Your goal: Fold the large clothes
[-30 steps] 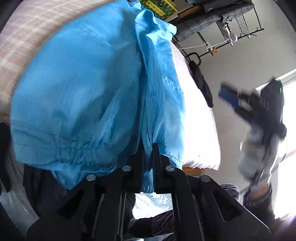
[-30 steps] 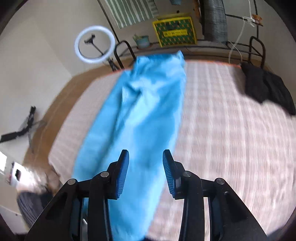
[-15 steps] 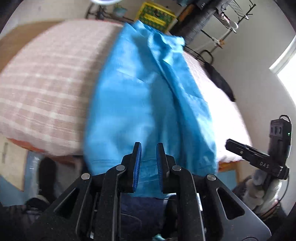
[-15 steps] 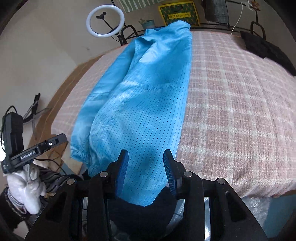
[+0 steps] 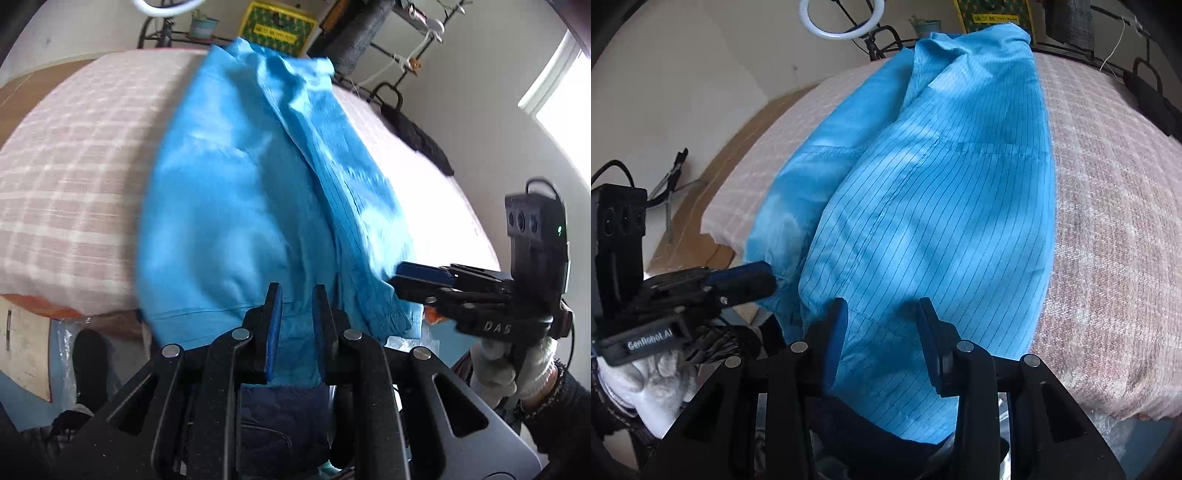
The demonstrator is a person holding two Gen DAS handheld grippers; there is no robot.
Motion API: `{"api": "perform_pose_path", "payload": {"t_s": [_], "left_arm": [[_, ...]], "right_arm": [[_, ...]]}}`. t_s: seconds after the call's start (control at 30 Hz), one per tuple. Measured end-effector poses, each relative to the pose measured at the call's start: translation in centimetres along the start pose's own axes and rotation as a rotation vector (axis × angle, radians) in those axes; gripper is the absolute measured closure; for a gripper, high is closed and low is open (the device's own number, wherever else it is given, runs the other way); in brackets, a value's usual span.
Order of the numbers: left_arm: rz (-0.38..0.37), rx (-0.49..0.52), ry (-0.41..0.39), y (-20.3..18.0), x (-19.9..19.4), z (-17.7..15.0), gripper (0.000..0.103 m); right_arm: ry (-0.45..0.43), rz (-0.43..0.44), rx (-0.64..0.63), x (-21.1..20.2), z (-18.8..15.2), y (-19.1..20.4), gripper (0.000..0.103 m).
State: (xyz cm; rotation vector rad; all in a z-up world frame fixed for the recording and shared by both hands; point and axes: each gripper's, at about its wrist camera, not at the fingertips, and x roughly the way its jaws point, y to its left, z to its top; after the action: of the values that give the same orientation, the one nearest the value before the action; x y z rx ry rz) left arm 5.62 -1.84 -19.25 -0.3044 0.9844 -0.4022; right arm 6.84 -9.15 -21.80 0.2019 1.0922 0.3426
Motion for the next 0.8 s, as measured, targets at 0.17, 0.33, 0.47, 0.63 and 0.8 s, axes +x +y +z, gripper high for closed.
{"api": "perform_pose_path", "payload": {"t_s": [0.17,0.33,0.47,0.63,0.8], "left_arm": [[0.032,-0.135,-0.014,6.4,-3.7,-0.3,0.058],[-0.041,-0.344,0.056,12.1,-1.2,-0.3,0.057],[-0.167,-0.464,0.113,14.3,0.7,-0.7,0.057],[-0.228,-0.366,0.172,12.4,2.4,0.0,0.057],[-0.270,-0.400,0.222,12.5,4.4,-0.2,0.057]], "right_arm": [[-0.026,-0.058,0.014,-4.2,-0.8,-2.3,0.046],[0.065,-0.001,0.174,-3.8,-2.2,-7.3,0.037],[0.104,0.106,0.282,-2.3,-3.0,-9.2,0.037],[0.153,0.172,0.285,-0.4,-2.9,-8.9,0.036],[0.165,0.269,0.299,1.4,-2.4,-7.6,0.036]]}}
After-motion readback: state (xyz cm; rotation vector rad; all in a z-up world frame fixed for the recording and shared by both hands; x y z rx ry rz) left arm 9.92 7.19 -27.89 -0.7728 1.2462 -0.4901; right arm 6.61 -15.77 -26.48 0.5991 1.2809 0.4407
